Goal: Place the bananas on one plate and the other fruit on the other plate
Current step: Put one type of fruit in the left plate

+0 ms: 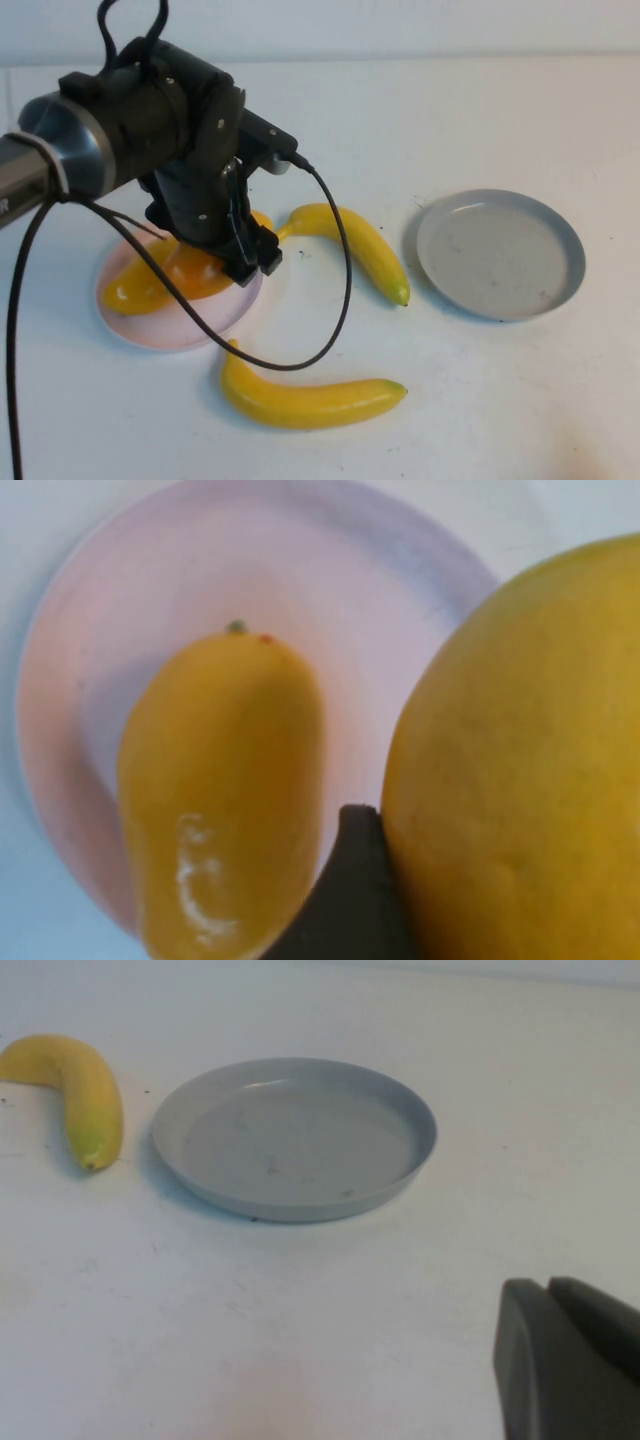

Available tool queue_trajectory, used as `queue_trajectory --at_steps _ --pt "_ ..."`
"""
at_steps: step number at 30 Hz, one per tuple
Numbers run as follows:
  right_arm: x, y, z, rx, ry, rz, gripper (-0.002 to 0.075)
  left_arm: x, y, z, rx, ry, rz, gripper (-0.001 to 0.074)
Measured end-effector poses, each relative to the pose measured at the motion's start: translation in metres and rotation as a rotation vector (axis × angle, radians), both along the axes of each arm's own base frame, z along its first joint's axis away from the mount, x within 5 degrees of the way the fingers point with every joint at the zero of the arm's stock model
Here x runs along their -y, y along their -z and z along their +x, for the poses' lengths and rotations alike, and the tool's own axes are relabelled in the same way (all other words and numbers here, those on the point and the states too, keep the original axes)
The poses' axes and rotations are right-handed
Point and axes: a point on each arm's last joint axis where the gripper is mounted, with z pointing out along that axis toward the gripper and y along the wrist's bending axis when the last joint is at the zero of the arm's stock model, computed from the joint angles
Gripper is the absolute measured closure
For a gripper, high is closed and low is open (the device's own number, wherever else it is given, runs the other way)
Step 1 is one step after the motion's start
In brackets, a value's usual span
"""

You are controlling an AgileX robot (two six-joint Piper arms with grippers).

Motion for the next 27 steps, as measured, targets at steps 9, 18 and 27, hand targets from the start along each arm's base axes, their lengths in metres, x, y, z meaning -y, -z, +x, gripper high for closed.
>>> queue_trajectory --at_steps 9,18,27 --pt "0.0 0.0 0.0 0.0 0.0 0.0 0.0741 -0.017 0.017 0.006 -0.026 -0.069 -0.06 0.0181" --pt "0.0 0.0 0.0 0.0 0.0 0.0 0.0742 -0.016 0.021 0.005 -0.029 -0.071 -0.079 0.0169" --pt "0.0 0.0 0.0 0.0 0.0 0.0 0.0741 -0.014 0.03 0.008 -0.048 -0.075 -0.068 0.014"
